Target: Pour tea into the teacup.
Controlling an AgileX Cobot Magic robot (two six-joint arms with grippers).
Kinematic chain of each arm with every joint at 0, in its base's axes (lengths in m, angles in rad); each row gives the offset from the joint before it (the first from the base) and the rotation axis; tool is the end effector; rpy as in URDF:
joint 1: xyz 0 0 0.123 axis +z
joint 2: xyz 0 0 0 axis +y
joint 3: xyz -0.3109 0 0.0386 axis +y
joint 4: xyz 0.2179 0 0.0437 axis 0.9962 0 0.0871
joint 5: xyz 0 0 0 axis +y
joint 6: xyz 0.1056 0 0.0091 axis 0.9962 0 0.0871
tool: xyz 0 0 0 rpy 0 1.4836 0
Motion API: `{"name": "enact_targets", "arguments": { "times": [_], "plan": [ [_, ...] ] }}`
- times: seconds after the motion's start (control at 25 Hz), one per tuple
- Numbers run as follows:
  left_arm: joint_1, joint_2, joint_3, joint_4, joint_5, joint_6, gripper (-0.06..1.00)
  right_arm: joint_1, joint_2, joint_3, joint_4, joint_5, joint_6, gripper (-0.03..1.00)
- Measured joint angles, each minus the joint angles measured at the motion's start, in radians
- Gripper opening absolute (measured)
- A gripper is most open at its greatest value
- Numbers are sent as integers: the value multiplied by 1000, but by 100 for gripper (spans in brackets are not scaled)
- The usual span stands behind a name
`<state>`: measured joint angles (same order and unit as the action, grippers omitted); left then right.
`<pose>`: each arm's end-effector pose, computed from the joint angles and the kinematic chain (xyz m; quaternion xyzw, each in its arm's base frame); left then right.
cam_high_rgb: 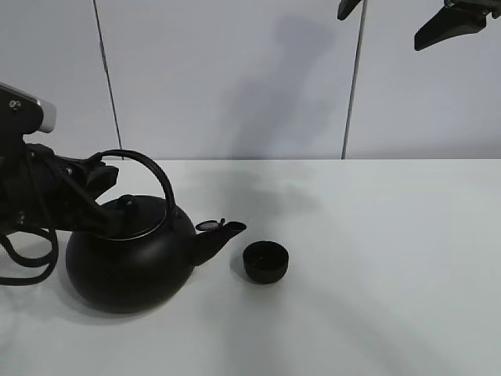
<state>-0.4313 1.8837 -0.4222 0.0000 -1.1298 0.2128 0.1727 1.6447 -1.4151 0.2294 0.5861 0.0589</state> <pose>0.2747 -0.1264 0.1693 0.2494 0.7475 -0.0671 0.6119 0.3551 0.0755 0.3540 0.0095 0.9086 0.1430 0.3922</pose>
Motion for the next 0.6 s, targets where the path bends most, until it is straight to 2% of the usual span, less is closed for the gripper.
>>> {"name": "enact_targets", "arguments": {
  "times": [0.28,0.6],
  "plan": [
    [0,5,-61,14,47,0,10,0,0,0,0,-2,0,69],
    [0,-13,-187,78,234,2,10,0,0,0,0,-2,0,69]
  ]
}}
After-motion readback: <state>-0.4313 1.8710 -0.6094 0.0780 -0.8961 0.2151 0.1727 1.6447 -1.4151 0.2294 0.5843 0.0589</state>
